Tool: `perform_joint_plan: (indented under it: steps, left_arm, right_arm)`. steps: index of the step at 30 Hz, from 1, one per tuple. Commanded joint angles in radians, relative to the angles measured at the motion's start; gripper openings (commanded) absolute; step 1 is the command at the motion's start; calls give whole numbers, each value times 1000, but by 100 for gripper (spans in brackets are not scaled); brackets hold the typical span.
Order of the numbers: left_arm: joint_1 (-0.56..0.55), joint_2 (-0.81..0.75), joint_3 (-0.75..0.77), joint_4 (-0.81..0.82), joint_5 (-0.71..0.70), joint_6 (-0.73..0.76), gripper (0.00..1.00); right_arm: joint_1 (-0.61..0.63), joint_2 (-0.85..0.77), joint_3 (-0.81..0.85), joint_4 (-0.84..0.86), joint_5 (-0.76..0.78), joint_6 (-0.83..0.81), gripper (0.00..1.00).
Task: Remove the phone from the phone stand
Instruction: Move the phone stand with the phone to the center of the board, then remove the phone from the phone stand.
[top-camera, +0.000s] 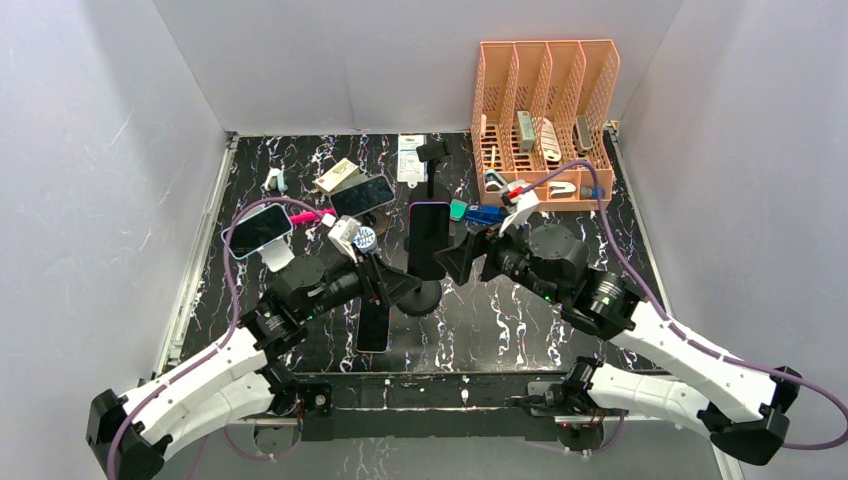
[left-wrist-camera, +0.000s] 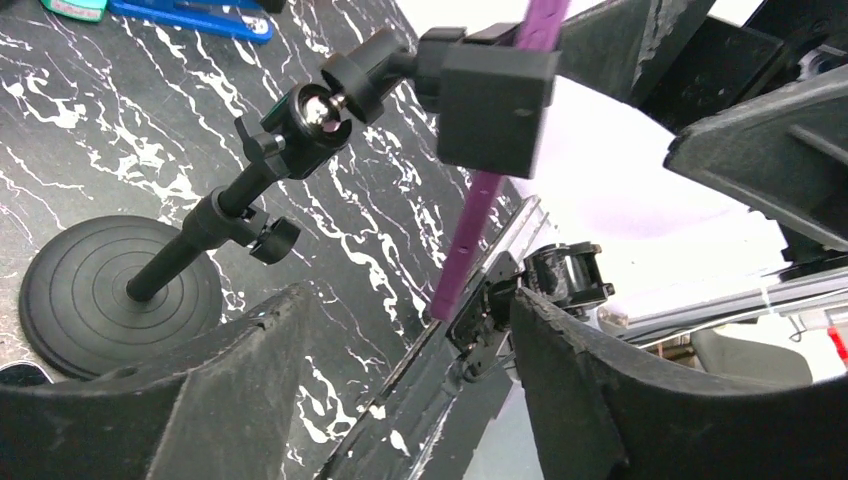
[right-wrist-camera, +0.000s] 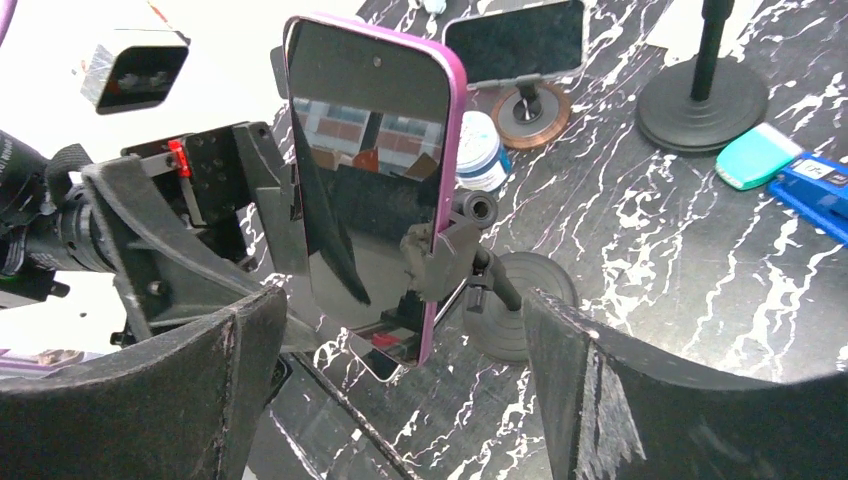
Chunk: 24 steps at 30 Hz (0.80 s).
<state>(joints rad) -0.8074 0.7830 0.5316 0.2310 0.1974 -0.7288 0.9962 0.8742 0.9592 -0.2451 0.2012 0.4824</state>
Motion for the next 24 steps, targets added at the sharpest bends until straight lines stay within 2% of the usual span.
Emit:
perform_joint_plan:
  steps: [1, 7, 13, 19, 24]
  left_arm:
    - [0, -88, 69, -98, -65, 47, 74]
    - [0, -157, 150, -298, -178, 130, 80]
    - [-1, -213, 220, -436, -391, 143, 81]
    - [-1, -256, 252, -460, -608, 115, 80]
    - [-1, -254, 267, -425, -665, 138, 80]
  right_arm:
    - [1, -70, 47, -38, 70, -38, 96]
    - [1, -145, 17, -79, 180, -58, 96]
    - [1, -179, 8, -92, 330, -32, 93]
    - [1, -74, 106, -184, 443, 38, 99]
    - [0, 5, 255, -286, 387, 29, 99]
